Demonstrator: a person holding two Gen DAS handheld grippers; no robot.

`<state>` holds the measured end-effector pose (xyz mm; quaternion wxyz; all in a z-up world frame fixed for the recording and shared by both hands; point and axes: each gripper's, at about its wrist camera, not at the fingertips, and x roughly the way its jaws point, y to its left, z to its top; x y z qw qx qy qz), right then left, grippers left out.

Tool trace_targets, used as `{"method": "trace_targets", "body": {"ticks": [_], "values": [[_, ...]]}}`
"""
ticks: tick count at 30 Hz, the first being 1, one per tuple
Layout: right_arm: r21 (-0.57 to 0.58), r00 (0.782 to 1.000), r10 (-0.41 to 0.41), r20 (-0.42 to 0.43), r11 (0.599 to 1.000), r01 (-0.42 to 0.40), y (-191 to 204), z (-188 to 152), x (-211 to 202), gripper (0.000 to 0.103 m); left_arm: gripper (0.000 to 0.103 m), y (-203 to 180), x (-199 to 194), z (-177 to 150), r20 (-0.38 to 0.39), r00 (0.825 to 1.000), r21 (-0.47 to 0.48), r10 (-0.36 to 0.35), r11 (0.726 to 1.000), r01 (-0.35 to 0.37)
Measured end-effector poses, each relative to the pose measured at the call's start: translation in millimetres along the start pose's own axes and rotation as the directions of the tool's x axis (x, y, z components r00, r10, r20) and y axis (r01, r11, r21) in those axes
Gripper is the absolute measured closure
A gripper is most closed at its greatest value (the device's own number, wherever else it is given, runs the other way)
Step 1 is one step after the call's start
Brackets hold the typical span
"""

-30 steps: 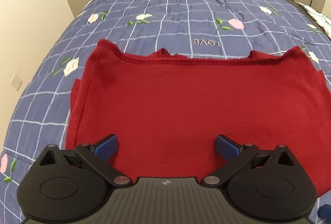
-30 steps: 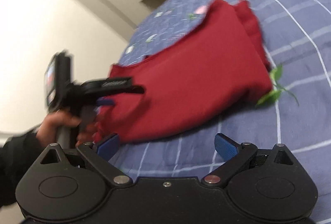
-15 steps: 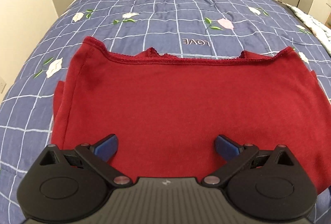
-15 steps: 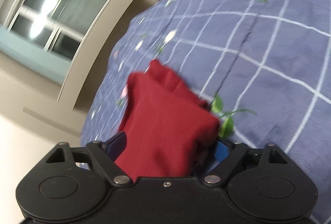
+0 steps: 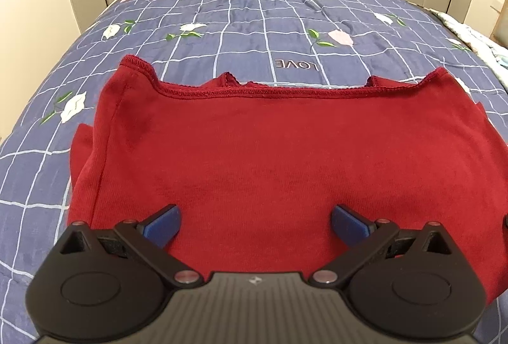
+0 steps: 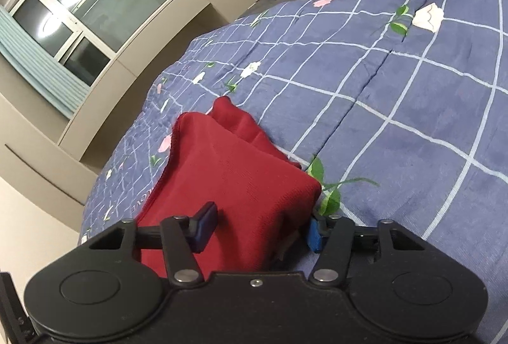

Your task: Fold small clothes

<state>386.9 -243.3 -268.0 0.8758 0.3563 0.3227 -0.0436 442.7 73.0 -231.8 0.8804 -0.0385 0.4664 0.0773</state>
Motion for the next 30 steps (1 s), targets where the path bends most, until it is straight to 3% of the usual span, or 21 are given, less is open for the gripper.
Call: {"method": "trace_targets", "body": {"ticks": [11,15,21,30], "values": [[-0.035,1.0,-0.021,0.001,0.999,0.021,1.5,0.2,1.1,0.054,0.0,2.5,-2.9,-1.3,-0.009,0.999,0.047,-0.031,0.998,0.032],[-0.039,1.0,-0.011,-0.004,0.999,0.011,-0.2,1.1,1.6,0.054,0.0,8.2,-8.9,-0.1,-0.019,0.999,0.021,-0.042,0.999,0.042],[-0.068,1.0,-0.009,-0.005,0.998,0.008,-0.3,1.2,3.5,0.056,0.001,8.5,-11.8,-5.8,-0.004,1.0,0.05,-0.03,0.998,0.03],[-0.076,1.0,0.001,-0.014,0.997,-0.002,0.0,2.3,4.1,0.054,0.001,18.5,-25.6,-7.0,0.037,0.999,0.02,-0.017,1.0,0.017]]}}
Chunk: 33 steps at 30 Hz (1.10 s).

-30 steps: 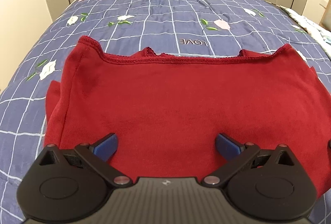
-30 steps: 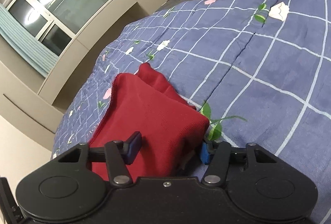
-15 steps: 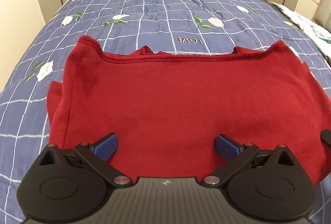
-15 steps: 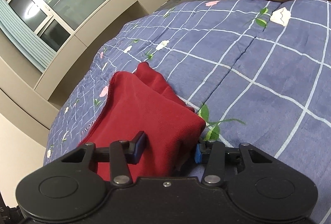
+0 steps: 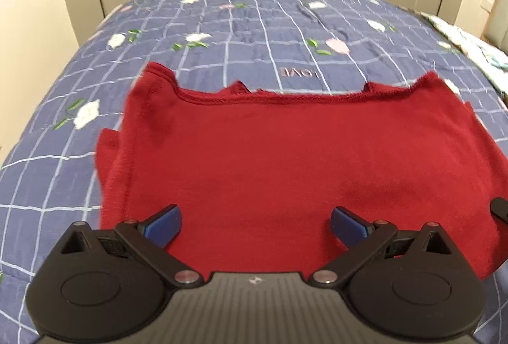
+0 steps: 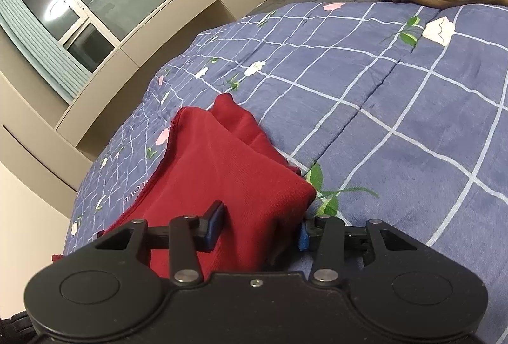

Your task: Fold small clothes

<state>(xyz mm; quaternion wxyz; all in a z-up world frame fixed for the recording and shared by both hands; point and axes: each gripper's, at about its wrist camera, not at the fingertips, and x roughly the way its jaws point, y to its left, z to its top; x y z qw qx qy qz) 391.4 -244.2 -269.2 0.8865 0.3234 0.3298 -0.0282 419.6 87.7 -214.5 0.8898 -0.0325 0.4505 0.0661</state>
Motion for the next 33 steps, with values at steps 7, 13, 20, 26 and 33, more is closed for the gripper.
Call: {"method": "trace_targets", "body": {"ticks": [7,13,20,26,33], "values": [[-0.139,1.0,-0.026,0.008,0.99,0.027,11.6,4.0,-7.3,0.04,0.001,40.9,-41.7,-15.6,0.088,0.993,-0.063,0.078,0.995,-0.072],[-0.21,0.996,-0.08,0.047,0.974,0.088,17.1,4.0,-8.8,0.039,0.001,92.5,-30.9,-29.2,-0.015,0.997,-0.245,0.08,0.966,-0.082],[-0.554,0.98,-0.054,0.19,0.818,0.152,61.1,-11.1,-17.5,0.03,0.005,116.2,-16.9,-43.5,-0.063,0.995,-0.448,-0.083,0.893,0.046],[-0.701,0.995,0.087,0.05,0.712,-0.028,84.6,-30.7,-5.0,0.03,0.025,123.8,-11.9,-42.1,-0.056,0.99,-0.501,-0.126,0.862,0.082],[-0.881,0.997,0.076,-0.026,0.469,-0.059,105.4,-67.3,15.6,0.028,0.072,124.0,-8.9,-38.6,-0.018,0.98,-0.541,-0.2,0.826,0.159]]}}
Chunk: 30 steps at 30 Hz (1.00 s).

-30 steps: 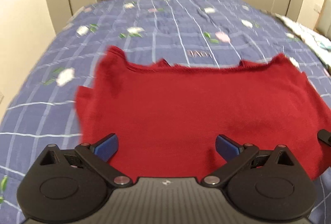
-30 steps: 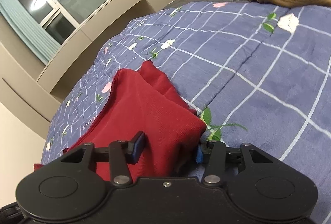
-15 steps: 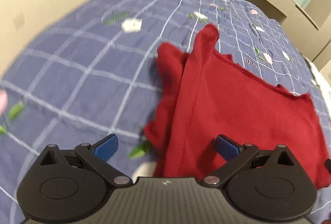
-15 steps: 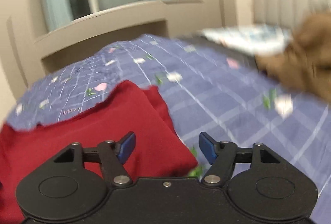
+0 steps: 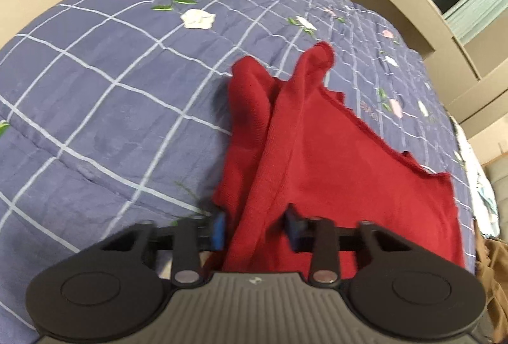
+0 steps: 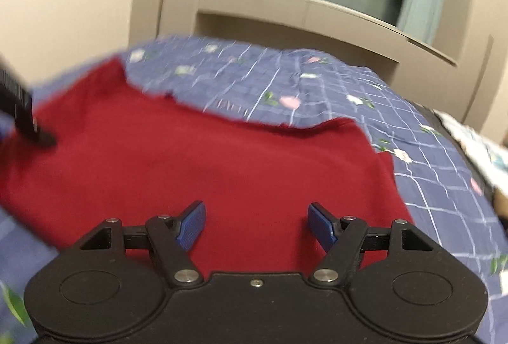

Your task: Fold small clothes

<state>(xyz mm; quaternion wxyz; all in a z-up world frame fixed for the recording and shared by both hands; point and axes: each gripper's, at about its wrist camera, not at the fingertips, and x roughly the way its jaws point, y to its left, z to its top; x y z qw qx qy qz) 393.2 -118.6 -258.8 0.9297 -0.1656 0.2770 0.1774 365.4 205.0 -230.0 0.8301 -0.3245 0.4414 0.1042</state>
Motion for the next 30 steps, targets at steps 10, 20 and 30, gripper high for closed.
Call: {"method": "trace_targets", "body": {"ticks": [10,20,30], "values": [[-0.062,1.0,0.016,0.001,0.998,-0.016,-0.4,-8.7,6.6,0.022,0.081,-45.7,-35.3,5.2,0.086,0.996,0.099,-0.037,0.995,0.029],[-0.123,0.998,0.064,0.004,0.99,-0.063,-7.2,-11.3,6.0,0.018,0.081,-143.4,-62.2,6.9,0.111,0.993,0.275,-0.029,0.961,-0.003],[-0.046,0.996,0.074,0.04,0.996,-0.072,-48.8,-21.7,-23.3,0.018,0.081,-228.6,-63.0,-23.5,0.105,0.993,0.478,-0.057,0.878,0.0]]}}
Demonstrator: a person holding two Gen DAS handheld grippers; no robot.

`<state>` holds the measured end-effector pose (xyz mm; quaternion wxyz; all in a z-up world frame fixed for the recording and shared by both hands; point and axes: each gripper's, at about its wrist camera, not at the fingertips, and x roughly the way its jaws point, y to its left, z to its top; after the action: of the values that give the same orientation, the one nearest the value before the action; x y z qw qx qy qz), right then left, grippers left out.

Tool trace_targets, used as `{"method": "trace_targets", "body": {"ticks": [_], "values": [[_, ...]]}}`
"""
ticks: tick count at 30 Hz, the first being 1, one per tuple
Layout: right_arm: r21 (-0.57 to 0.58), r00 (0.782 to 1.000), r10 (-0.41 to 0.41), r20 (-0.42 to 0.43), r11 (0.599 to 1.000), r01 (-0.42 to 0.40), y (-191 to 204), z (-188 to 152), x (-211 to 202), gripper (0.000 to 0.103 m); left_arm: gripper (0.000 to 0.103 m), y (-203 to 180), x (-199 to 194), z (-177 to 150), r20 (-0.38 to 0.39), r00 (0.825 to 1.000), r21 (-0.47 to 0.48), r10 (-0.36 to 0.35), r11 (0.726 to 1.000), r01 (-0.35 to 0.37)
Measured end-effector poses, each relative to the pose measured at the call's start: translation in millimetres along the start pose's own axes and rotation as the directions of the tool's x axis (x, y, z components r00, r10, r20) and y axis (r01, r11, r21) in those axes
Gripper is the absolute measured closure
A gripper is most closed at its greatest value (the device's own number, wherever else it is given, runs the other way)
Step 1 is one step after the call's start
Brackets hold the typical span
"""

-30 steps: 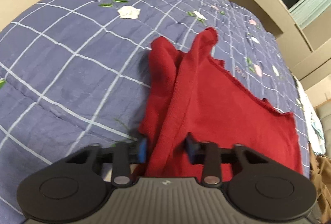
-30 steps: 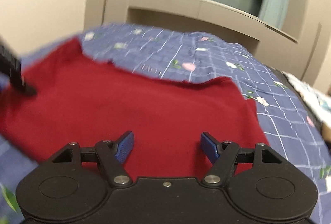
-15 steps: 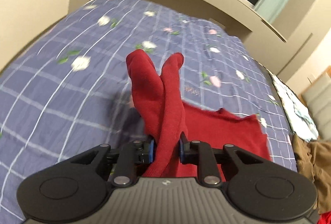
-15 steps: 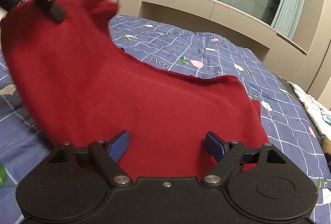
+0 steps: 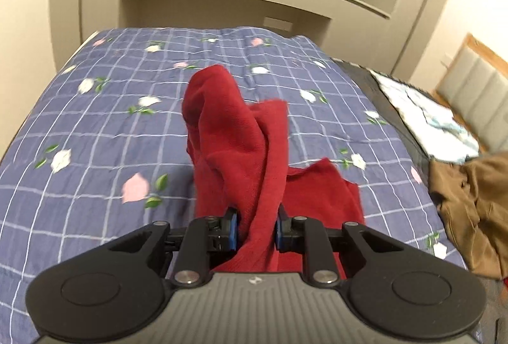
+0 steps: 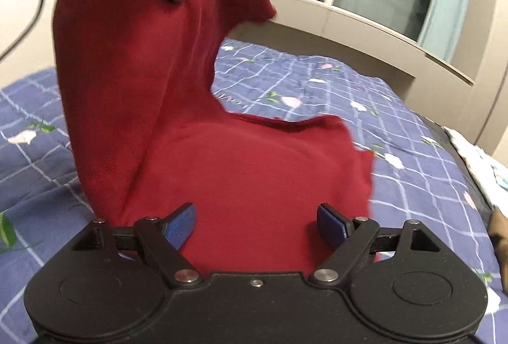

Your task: Fold small clothes

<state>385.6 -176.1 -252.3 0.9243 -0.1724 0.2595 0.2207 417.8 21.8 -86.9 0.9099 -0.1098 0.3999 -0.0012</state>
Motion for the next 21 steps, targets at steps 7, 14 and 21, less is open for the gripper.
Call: {"method": "trace_targets", "body": {"ticks": [7,14,21], "values": [[0.027,1.0,-0.012,0.01,1.0,0.011,-35.8,-19.9,-38.2,0.018,0.08,-60.1,24.6,-1.2,-0.042,0.999,0.057,0.019,0.998,-0.016],[0.124,1.0,0.017,-0.001,0.992,-0.017,-76.2,-38.3,-62.4,0.017,0.08,-99.1,49.9,-11.4,-0.087,0.995,0.069,0.041,0.997,-0.035],[0.27,1.0,0.016,-0.024,0.963,-0.009,-137.6,-52.2,-70.4,0.015,0.063,-110.5,84.9,-34.1,-0.193,0.98,0.025,-0.038,0.999,0.043]]}}
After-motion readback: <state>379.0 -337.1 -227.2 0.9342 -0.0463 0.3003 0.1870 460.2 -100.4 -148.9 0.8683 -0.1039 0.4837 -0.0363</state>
